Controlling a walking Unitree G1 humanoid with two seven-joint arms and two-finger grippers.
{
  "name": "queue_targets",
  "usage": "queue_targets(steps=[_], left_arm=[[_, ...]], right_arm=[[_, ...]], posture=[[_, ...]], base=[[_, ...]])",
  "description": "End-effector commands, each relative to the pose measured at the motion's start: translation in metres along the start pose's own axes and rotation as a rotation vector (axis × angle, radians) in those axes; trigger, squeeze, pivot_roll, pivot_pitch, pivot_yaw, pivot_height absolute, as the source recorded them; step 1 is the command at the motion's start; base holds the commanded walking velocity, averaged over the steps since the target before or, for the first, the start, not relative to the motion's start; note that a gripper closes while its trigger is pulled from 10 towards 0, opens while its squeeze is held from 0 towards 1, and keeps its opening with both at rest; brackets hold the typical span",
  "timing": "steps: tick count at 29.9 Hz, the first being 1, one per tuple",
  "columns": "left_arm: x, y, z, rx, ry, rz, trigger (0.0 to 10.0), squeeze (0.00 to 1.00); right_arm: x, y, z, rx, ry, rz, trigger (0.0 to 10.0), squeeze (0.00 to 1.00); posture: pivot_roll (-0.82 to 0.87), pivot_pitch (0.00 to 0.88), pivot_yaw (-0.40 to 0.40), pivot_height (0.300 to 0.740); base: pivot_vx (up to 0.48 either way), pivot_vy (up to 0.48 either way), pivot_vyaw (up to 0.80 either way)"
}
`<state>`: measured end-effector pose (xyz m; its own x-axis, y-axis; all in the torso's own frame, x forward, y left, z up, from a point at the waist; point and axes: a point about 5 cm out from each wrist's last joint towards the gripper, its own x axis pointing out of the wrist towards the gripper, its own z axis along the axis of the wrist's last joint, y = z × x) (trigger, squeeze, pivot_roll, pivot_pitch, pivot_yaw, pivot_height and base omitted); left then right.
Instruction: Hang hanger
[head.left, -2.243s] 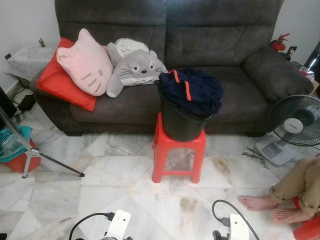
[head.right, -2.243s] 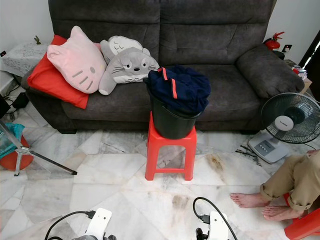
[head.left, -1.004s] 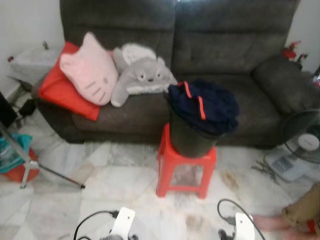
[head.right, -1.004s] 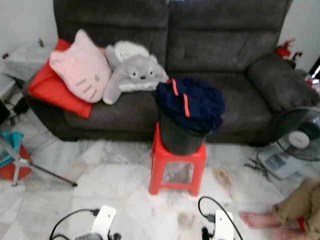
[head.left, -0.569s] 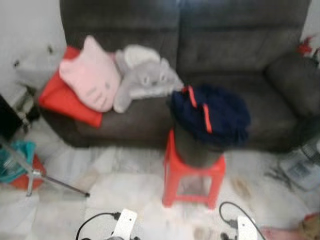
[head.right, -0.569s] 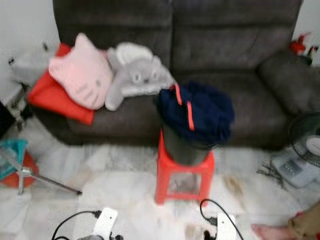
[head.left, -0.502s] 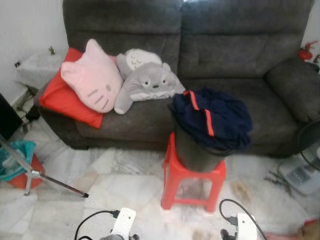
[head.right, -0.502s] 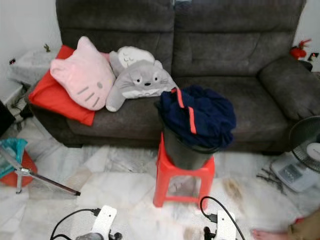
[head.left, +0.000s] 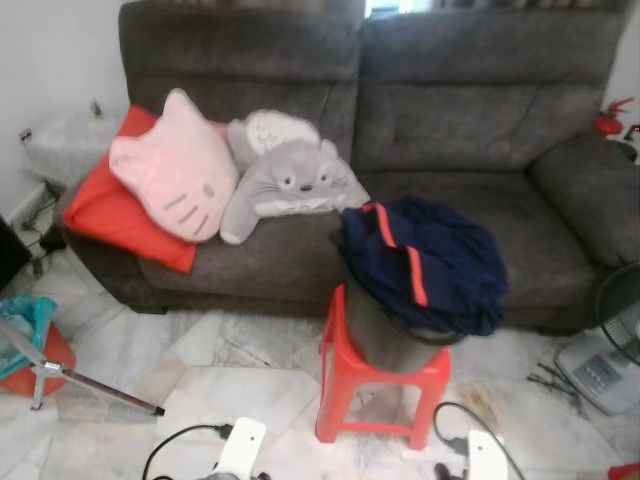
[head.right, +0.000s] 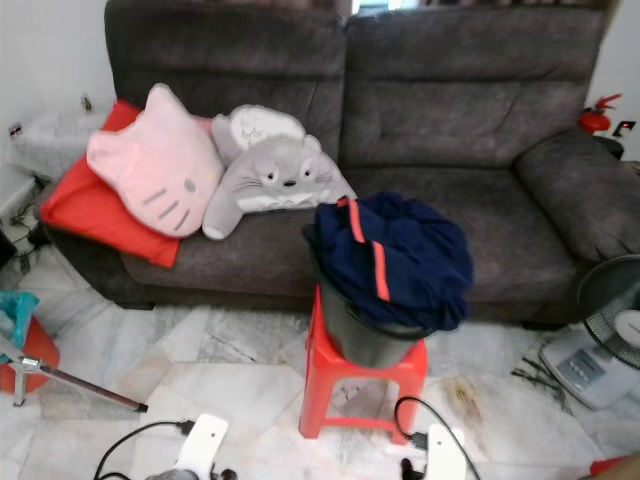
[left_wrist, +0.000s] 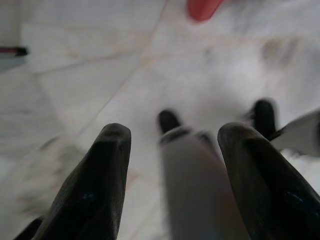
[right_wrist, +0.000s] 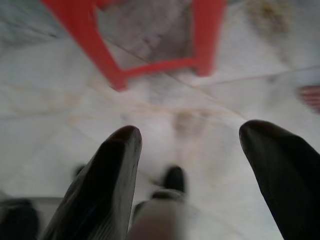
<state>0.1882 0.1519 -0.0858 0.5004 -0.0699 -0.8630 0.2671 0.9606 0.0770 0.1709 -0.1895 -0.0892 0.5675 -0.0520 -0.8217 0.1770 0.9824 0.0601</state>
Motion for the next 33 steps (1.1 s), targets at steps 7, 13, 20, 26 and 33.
queue_targets(steps=[7, 13, 20, 26, 33], left_arm=[[0.0011, -0.0078, 0.0067, -0.011, -0.020, -0.015, 10.0, 0.00], [0.0011, -0.0082, 0.0065, -0.011, -0.019, -0.017, 10.0, 0.00], [0.0011, -0.0086, 0.0064, -0.011, -0.017, -0.021, 10.0, 0.00], [0.0011, -0.0086, 0.0064, -0.009, -0.018, -0.022, 10.0, 0.00], [0.0010, -0.0094, 0.0050, -0.006, -0.015, -0.024, 10.0, 0.00]], right_arm=[[-0.0024, -0.0132, -0.0048, 0.000, 0.013, -0.033, 10.0, 0.00], [-0.0025, -0.0133, -0.0045, -0.001, 0.008, -0.031, 10.0, 0.00], [-0.0025, -0.0131, -0.0038, -0.001, 0.000, -0.025, 10.0, 0.00], [-0.0025, -0.0131, -0.0037, -0.002, -0.001, -0.026, 10.0, 0.00], [-0.0028, -0.0120, 0.0031, -0.102, -0.062, 0.010, 10.0, 0.00]], posture=[[-0.01, 0.000, -0.010, 0.740], [-0.01, 0.000, -0.010, 0.740], [-0.01, 0.000, -0.010, 0.740], [-0.01, 0.000, -0.010, 0.740], [-0.03, 0.000, -0.019, 0.740]], base=[[0.157, 0.000, 0.00], [0.000, 0.000, 0.00], [0.000, 0.000, 0.00], [0.000, 0.000, 0.00], [0.000, 0.000, 0.00]])
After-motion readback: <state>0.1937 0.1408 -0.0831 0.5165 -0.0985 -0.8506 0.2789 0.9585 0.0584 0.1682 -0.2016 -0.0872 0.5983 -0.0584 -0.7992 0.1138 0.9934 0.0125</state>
